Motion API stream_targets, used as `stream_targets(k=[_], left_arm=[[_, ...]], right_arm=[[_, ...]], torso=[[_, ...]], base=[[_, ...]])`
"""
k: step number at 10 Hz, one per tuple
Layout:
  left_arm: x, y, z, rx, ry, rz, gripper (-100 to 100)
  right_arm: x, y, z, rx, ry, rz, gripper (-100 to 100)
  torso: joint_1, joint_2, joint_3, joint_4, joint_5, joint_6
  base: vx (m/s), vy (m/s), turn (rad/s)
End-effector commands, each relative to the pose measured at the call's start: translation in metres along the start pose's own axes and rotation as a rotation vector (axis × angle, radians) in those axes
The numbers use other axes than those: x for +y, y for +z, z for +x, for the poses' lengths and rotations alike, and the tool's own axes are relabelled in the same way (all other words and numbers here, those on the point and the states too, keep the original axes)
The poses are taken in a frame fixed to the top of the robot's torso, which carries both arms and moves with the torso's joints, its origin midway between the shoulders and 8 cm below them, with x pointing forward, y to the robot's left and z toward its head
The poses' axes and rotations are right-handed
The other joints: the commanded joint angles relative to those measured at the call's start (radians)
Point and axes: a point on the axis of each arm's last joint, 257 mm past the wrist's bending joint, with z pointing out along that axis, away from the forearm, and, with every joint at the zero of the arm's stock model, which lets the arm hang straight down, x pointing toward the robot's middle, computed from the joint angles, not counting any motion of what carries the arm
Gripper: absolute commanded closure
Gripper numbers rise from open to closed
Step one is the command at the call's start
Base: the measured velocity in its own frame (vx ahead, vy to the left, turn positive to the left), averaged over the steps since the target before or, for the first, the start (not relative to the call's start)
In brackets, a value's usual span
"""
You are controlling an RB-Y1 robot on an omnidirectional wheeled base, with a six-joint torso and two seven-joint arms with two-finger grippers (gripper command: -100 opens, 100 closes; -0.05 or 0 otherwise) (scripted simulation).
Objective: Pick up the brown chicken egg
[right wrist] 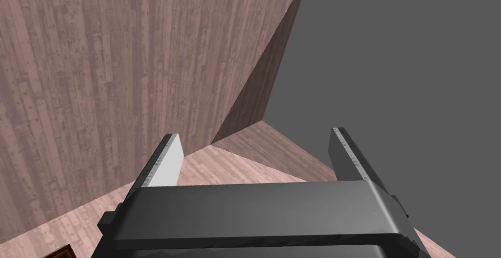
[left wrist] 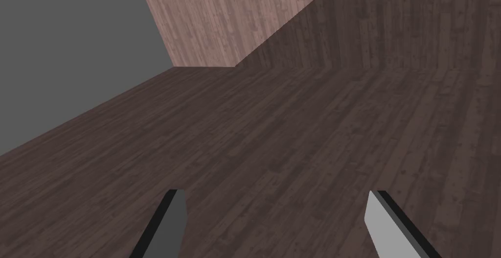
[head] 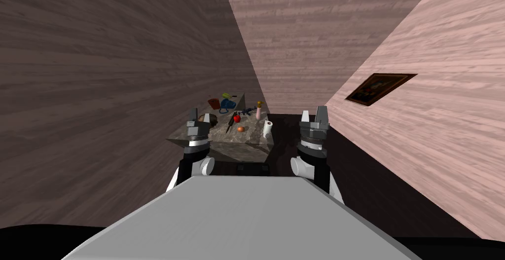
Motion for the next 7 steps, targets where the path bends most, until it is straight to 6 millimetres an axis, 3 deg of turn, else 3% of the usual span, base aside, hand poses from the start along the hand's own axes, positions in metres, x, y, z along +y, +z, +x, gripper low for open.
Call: stream_targets(k=[1,7], left_arm=[[0.012,0.002,0.006,0.031,0.001,-0.019,-100],[0.08,0.017,0.026,0.13,-0.005,-0.136,-100]], right_arm=[[0.0,0.0,0.0,0.0,0.0,0.0,0],[0.0,0.0,0.0,0.0,0.0,0.0,0]], torso=[[0.0,0.0,0.0,0.0,0.0,0.0],[-0.009,0.006,0.004,0.001,-0.002,0.0]], base=[[-0.027,-0.04,0.037],[-0.1,-0.135,0.046]])
